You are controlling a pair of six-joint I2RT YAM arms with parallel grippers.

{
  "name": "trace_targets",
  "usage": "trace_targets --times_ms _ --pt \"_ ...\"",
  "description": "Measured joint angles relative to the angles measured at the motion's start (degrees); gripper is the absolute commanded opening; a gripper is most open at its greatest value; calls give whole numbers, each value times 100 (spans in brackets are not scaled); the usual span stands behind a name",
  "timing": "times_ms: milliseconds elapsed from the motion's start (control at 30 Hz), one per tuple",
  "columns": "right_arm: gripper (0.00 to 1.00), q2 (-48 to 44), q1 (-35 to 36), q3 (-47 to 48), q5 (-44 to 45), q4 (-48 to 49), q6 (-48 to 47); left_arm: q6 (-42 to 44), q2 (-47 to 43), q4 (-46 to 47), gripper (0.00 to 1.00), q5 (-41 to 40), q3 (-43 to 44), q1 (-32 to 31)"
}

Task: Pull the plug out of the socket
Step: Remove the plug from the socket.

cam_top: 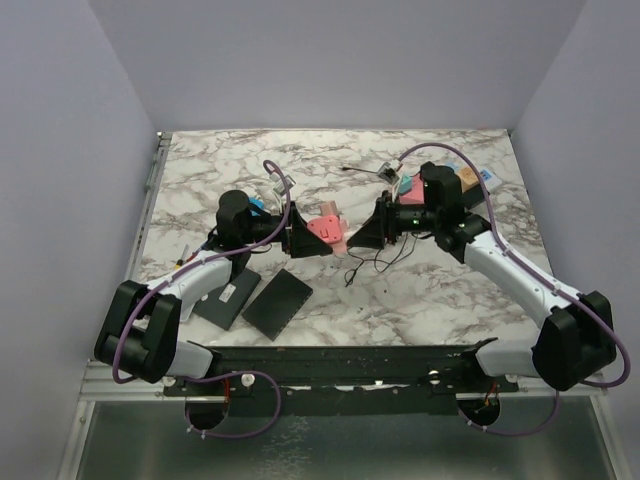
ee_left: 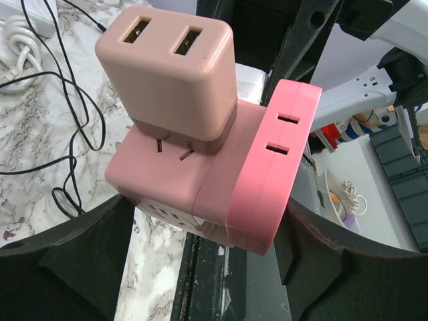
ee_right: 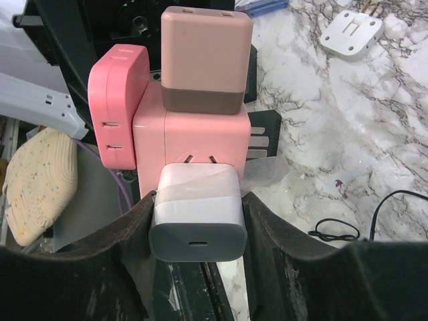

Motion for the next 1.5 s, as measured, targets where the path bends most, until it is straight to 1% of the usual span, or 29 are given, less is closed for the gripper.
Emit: trace_targets --times_ms 267,400,533,667,933,1233,1500 --pt "0 186 90 457 385 -527 247 -63 0 120 0 -136 0 105" --pt "0 210 103 522 448 -645 297 -94 0 129 0 -168 0 116" --pt "0 195 103 503 424 -601 286 -105 0 129 0 -168 0 136" --pt "0 26 92 260 275 -341 214 -105 0 164 0 -61 0 122" --pt "0 -111 59 173 -105 -260 -164 -96 -107 208 0 146 0 87" --pt "0 -111 22 216 -214 -457 -398 -63 -107 203 0 186 0 48" --pt "0 107 57 612 -57 -940 -398 -52 -107 186 0 127 0 96"
